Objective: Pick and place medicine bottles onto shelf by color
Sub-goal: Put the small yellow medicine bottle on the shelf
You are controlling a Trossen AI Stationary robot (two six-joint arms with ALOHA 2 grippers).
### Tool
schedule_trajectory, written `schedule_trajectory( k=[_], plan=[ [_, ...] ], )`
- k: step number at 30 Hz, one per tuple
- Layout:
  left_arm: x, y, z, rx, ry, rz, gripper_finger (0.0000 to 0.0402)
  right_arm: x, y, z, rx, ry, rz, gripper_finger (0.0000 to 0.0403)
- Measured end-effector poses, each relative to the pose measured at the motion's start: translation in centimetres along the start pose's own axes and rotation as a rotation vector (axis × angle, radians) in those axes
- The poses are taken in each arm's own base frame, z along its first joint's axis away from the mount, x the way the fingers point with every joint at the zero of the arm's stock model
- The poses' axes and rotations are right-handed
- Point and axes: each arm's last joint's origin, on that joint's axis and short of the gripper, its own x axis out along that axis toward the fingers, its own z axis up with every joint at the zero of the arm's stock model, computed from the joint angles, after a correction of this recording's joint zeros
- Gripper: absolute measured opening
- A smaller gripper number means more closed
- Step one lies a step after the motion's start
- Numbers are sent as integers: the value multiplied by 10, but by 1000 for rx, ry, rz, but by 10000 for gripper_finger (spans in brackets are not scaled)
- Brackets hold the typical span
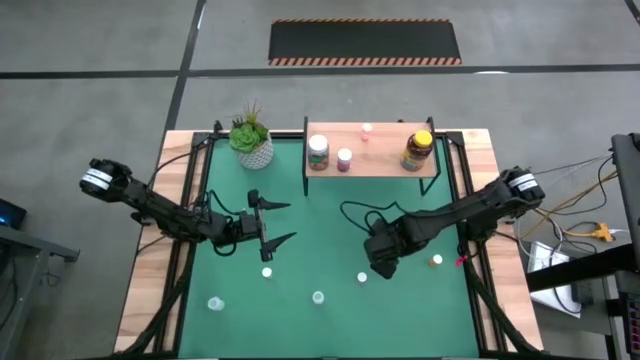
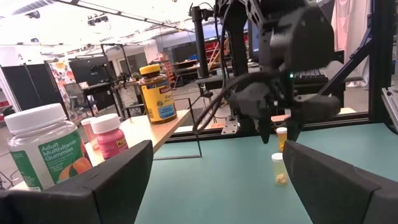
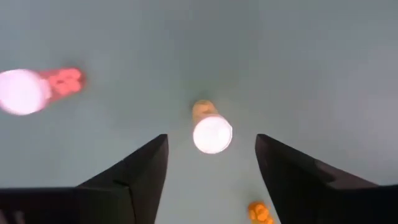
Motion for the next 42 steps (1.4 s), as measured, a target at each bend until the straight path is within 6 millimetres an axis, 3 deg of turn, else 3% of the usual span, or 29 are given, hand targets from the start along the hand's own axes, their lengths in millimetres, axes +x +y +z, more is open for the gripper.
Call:
schedule_trajectory(
  k=[5, 13, 24, 30, 42],
  plan=[
    [0, 0, 0, 0, 0, 0, 341, 16, 9, -3, -31, 33, -45, 242],
    [0, 0, 0, 0, 0, 0, 341, 38, 18, -2, -59, 79, -113, 218],
    [0, 0, 0, 0, 0, 0, 341, 42, 19, -2, -70, 84, -119, 134],
    [-1, 1, 2, 17, -8, 2, 341, 28, 17, -3, -78, 66, -72, 96],
    [-3, 7, 23, 139, -110, 40, 341, -41, 31, 14, -121, -41, 177, 110]
  ],
)
